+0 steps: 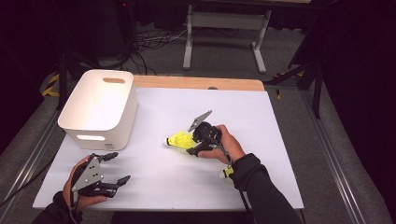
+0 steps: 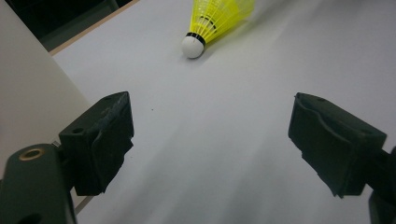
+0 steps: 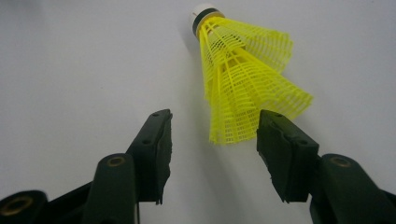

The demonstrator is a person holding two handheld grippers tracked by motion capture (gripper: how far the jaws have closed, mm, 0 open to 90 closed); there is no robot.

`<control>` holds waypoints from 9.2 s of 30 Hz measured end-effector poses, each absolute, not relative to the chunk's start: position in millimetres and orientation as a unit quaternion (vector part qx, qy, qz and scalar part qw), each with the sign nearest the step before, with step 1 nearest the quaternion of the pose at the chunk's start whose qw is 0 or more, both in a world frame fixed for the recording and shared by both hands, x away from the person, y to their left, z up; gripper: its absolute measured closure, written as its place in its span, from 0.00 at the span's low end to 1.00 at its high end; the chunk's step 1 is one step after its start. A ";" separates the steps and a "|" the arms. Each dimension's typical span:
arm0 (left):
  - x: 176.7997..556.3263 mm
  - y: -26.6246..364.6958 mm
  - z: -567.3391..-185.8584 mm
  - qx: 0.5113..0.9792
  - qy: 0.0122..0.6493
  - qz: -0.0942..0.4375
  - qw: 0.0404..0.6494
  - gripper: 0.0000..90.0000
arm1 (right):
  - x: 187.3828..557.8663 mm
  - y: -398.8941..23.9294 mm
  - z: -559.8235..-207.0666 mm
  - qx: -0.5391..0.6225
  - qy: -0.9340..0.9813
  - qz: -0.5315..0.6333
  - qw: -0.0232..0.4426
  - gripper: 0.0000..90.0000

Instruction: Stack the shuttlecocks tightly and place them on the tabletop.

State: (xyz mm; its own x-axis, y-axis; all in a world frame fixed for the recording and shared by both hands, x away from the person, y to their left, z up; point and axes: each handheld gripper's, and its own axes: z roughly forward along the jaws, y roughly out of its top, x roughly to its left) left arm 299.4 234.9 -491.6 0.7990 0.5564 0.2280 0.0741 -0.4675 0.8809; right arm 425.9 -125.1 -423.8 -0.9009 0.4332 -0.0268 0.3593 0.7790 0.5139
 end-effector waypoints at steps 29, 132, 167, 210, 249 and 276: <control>300.3 229.3 -493.4 0.826 0.181 0.250 0.472 0.17 | 380.1 -170.0 -390.4 0.221 0.895 0.344 0.181 0.36; 301.3 227.3 -494.5 0.826 0.190 0.260 0.464 0.09 | 294.4 -291.0 -470.5 0.218 0.864 0.428 0.150 0.99; 301.5 229.3 -493.2 0.820 0.194 0.261 0.472 0.09 | 298.1 -296.0 -455.2 0.247 0.820 0.471 0.214 1.00; 302.2 227.5 -494.2 0.828 0.181 0.249 0.469 0.09 | 370.8 -238.3 -453.1 0.240 0.832 0.461 0.193 1.00; 301.3 228.1 -494.1 0.832 0.169 0.237 0.473 0.10 | 398.1 -159.5 -477.3 0.224 0.857 0.448 0.125 0.99; 300.0 229.3 -493.5 0.832 0.167 0.239 0.472 0.11 | 389.9 -171.4 -472.9 0.238 0.859 0.435 0.125 0.60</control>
